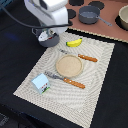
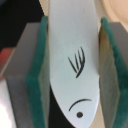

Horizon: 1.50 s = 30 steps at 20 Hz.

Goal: Interact with the objects in diverse but meaningful ways.

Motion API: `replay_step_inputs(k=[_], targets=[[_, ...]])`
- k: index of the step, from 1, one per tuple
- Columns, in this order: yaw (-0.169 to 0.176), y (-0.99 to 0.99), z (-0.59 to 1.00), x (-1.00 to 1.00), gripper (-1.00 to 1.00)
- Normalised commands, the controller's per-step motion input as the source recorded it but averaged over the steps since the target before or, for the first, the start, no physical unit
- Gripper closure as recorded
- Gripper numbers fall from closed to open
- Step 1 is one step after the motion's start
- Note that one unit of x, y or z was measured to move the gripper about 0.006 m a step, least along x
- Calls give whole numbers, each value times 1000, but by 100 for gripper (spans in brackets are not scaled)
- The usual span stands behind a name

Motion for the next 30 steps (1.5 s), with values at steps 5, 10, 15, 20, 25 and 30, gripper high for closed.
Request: replay_step_inputs(k=[5, 10, 15, 20, 25, 30], targets=[[69, 571, 6, -518, 100], [22, 271, -75, -702, 100], [5, 110, -149, -619, 100], [1, 113, -309, -536, 100], [0, 66, -213, -250, 100], [0, 86, -173, -147, 100]])
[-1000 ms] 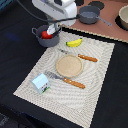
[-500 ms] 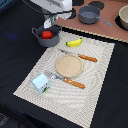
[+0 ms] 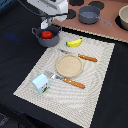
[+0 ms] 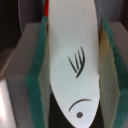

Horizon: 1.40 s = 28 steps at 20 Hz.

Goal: Interact with the objects in diverse but meaningful ways.

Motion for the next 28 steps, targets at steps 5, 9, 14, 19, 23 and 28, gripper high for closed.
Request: replay_step_inputs(k=[5, 9, 14, 19, 23, 28], targets=[[0, 85, -131, -175, -100], [0, 57, -46, -155, -100], [0, 45, -14, -150, -100], [-8, -19, 0, -118, -100], [-85, -156, 0, -10, -100], [-229, -250, 0, 0, -100]])
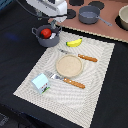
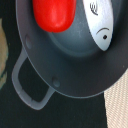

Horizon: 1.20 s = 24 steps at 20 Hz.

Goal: Interact with the objects in diverse but meaningful ways.

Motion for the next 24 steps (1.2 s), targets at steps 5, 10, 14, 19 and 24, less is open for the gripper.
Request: replay_step_inputs(k=[5, 10, 14, 19, 24], targets=[[-273, -253, 0, -45, -100], [-151, -309, 0, -37, -100], [-21, -199, 0, 138, -100], [-16, -236, 0, 315, -100], [-24, -130, -53, 222, -100]])
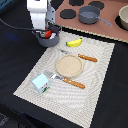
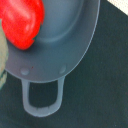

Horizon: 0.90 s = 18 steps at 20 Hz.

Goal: Interact with the objects in diverse but meaningful ways.

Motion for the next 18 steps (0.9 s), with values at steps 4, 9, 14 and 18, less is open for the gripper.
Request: replay_step_inputs(k=[4, 9, 14, 18], targets=[[-25, -46, -151, 236, -100], [-12, -5, -299, 113, -100], [-3, -2, -329, 118, -100], [-7, -6, -312, 81, -100]])
